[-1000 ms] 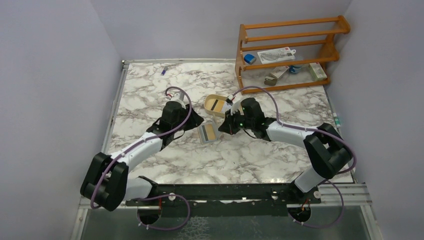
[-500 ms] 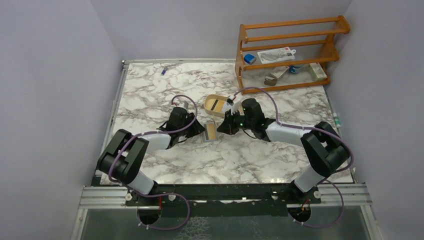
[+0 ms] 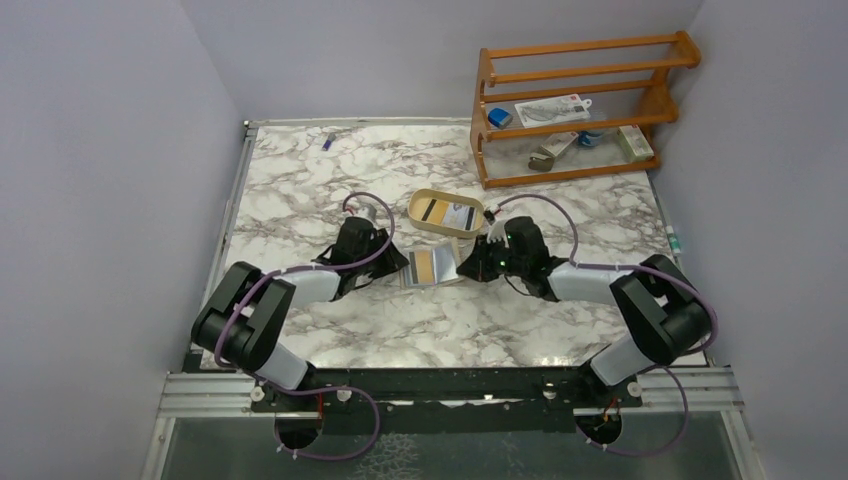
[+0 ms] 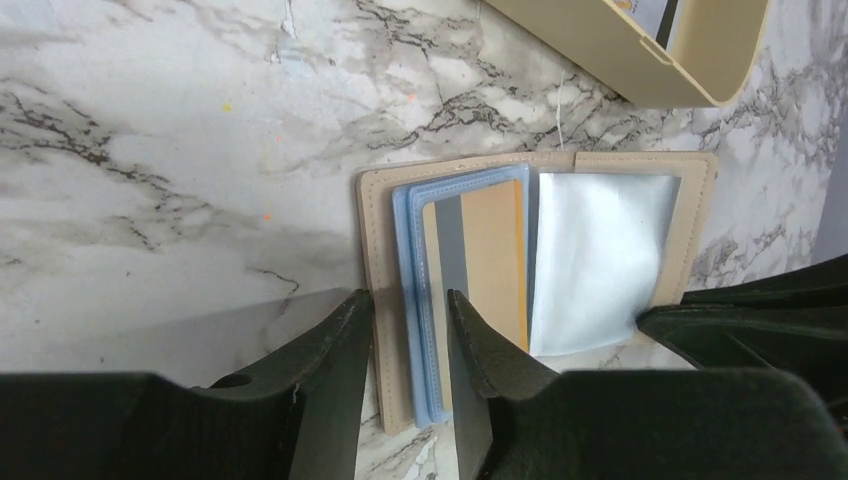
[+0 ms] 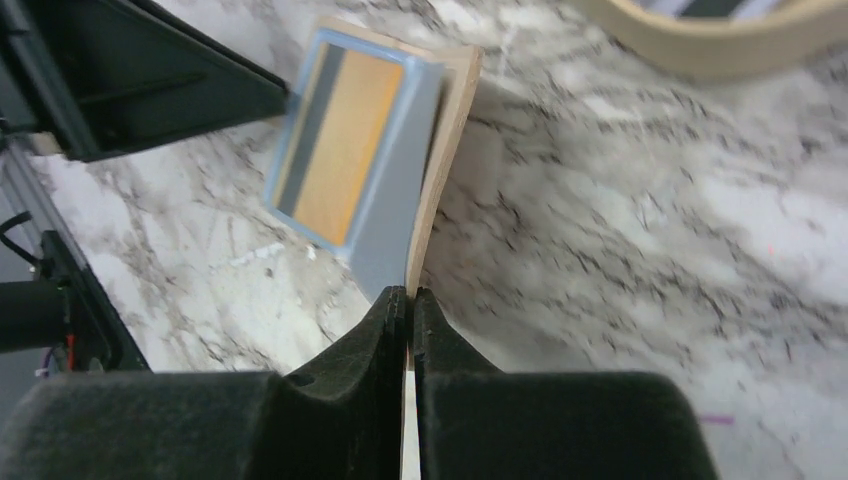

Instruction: Take the credit cards out of the card holder

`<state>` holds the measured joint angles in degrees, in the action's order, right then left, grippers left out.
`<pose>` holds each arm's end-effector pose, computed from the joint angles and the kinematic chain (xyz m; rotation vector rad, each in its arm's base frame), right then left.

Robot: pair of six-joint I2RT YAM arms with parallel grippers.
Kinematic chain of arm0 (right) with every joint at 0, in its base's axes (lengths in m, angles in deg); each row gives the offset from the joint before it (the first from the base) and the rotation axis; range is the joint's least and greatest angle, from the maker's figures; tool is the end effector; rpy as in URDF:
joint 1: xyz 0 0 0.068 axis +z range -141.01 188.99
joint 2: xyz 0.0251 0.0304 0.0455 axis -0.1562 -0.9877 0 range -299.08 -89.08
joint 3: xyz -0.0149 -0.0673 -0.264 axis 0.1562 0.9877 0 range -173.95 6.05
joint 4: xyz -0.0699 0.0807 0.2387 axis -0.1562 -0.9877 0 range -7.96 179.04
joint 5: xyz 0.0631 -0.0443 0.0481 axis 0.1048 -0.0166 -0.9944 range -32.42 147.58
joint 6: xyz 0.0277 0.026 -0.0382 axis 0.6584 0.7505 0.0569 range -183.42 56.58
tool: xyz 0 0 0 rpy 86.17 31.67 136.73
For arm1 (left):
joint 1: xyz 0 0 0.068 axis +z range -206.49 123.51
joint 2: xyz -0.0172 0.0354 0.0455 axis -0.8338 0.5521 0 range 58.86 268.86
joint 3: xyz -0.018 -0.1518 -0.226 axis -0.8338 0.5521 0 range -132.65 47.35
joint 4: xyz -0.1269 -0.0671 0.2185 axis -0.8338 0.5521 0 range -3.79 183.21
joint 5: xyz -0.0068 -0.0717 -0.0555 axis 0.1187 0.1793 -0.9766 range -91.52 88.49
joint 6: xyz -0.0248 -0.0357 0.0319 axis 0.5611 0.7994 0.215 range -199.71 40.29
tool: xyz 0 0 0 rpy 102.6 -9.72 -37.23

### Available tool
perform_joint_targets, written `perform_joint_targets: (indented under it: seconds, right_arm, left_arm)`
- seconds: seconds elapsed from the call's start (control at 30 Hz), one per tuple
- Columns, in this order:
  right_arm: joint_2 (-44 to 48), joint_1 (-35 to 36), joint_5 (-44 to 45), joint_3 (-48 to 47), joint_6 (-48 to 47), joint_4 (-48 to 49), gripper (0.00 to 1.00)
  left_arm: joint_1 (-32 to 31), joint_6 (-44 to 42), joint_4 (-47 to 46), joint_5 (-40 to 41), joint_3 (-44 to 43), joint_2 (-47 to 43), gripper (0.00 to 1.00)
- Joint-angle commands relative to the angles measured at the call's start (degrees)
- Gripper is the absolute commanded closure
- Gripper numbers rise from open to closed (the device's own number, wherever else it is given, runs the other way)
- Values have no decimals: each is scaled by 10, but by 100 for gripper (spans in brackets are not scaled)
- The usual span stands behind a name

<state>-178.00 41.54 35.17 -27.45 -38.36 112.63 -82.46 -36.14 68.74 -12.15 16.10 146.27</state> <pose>0.2408 0.1698 0.1534 -0.3919 2.2147 0.9873 0.2483 -0.1283 0.1391 -0.2584 2.3630 -0.8320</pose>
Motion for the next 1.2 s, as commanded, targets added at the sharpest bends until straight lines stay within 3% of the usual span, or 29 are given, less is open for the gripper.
perform_joint_targets:
  seconds: [0.0,0.07,0.2,0.37,0.43,0.57,0.7,0.83,1.17]
  right_arm:
    - [29,3,69,35,18,-46,89]
    - [42,3,82,43,21,-61,82]
    - [74,3,116,51,19,-98,54]
    - [173,3,199,37,4,-149,41]
    - [216,3,172,35,-15,-128,37]
    - [226,3,2,0,-31,-75,36]
    - [131,3,-161,-75,-13,-78,36]
    - [44,3,-169,-117,6,-85,36]
    - [-119,3,-209,-146,84,4,37]
  left_arm:
    - [-2,-24,41,3,24,-35,65]
    - [-2,-29,55,3,31,-52,65]
    - [-3,-40,82,1,44,-89,66]
    - [-3,-50,103,6,44,-117,66]
    - [-3,-52,105,8,41,-119,66]
    - [-3,-52,101,7,36,-115,66]
    - [-3,-49,93,3,32,-111,66]
    - [-3,-41,82,-5,29,-112,66]
    - [-4,-15,44,-32,14,-92,66]
